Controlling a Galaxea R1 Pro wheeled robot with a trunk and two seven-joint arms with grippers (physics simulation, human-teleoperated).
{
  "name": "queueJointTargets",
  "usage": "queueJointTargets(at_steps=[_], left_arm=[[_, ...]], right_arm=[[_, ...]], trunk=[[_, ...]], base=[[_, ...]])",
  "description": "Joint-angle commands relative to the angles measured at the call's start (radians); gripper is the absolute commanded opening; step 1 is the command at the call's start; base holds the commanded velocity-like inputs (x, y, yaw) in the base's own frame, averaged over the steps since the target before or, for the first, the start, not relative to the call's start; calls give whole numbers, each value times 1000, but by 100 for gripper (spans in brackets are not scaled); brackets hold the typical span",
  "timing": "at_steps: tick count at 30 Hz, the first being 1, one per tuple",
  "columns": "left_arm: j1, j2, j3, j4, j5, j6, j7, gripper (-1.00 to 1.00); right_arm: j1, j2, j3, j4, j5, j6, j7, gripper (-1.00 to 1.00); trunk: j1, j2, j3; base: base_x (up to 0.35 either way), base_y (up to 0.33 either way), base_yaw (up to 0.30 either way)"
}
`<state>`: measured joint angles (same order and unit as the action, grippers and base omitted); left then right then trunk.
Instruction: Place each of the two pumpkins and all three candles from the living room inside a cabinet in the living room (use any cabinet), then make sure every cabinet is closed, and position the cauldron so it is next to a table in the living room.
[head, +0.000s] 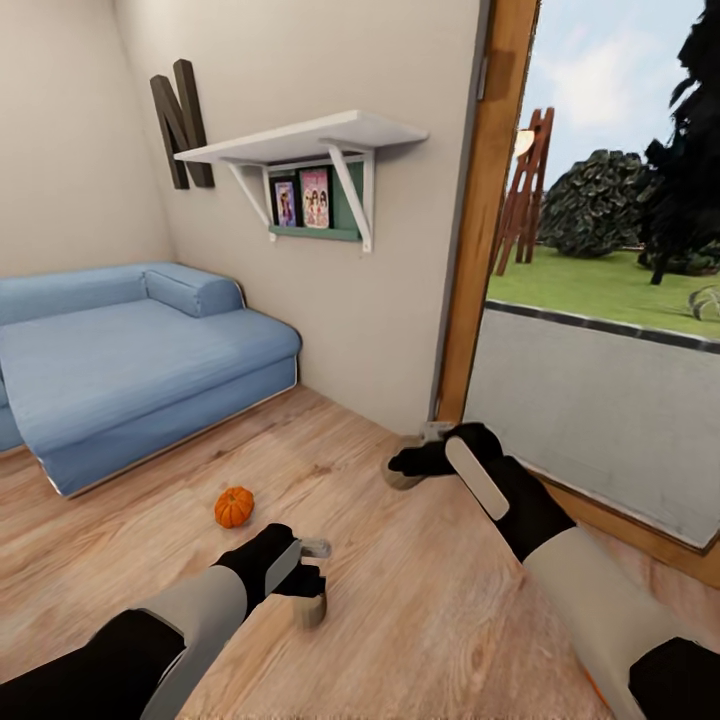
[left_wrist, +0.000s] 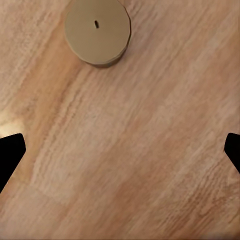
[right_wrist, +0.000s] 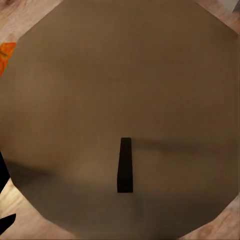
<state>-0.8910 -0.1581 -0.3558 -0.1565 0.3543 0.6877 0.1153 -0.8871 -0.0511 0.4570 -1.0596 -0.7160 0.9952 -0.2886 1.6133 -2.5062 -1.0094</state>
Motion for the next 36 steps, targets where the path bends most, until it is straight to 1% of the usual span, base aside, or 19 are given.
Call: queueJointTargets(at_steps=[1,12,22,36], left_arm=[[0,0,-5,-2,11,4,8,100],[0,2,-5,-3,11,3,9,100],[0,3,-4,-3,9,-2,9,100],[0,2,-4,-3,9,-2,9,100]], right_arm=[[-1,-1,3,-4,-9,3,-10,-100],[-1,0,6,-15,-11,8,-12,-100],[0,0,7,-3,-10,8,-12,-100],[1,0,8,-2,-9,8,-12,-100]], trunk=[[0,-1,-5],[5,-3,-48],[5,-3,-48],[5,-3,-48]], base=[[0,0,0],[0,0,0],[15,0,0],[302,18,0]])
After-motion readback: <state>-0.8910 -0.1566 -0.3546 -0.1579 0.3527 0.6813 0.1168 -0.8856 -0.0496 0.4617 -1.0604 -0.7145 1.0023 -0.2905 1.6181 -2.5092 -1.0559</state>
